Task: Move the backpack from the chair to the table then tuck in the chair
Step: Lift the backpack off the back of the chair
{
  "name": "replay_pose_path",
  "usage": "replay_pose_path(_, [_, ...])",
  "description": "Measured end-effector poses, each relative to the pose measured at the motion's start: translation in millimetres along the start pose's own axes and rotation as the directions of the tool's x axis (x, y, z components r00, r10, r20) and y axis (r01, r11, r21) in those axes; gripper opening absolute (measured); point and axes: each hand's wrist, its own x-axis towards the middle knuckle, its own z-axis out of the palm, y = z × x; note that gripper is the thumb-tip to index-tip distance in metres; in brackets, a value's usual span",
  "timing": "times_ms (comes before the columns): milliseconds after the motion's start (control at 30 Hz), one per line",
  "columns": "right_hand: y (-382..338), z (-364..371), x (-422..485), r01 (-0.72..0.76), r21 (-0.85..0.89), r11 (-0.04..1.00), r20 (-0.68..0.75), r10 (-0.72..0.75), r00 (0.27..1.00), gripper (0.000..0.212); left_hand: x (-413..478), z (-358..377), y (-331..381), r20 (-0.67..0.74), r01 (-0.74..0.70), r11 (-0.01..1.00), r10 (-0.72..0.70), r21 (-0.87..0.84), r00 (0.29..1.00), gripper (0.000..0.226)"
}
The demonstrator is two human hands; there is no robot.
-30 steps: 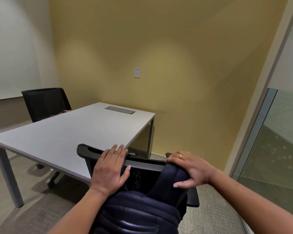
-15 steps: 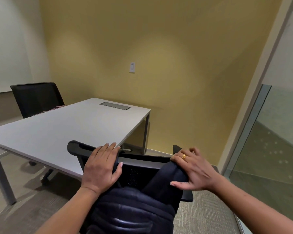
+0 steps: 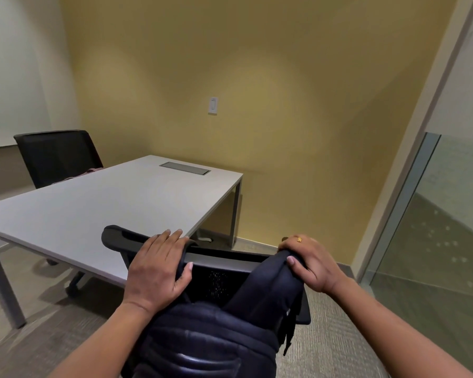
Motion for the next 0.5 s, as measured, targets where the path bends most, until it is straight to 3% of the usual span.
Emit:
replay_pose_path(100, [-2, 1, -5, -0.014, -0.086, 0.996, -0.101, 0.005, 0.995, 0.076, 1, 1, 0, -0.020, -0.015, 1.000, 0.015, 0.010, 1.000, 0.046])
replay_pose_path(300, [-14, 0, -16, -0.094, -0.344, 0.934, -0.268, -0.002, 0.963, 0.044, 2, 4, -3, -0.048, -0.050, 0.999, 0.051, 0.016, 0.998, 0.046])
replay_pose_path(500, [-29, -6, -19, -0.146, -0.404, 0.903, -0.317, 0.012, 0.948, 0.043, 2, 7, -7, -0.075, -0.089, 0.995, 0.092, 0.046, 0.993, 0.045])
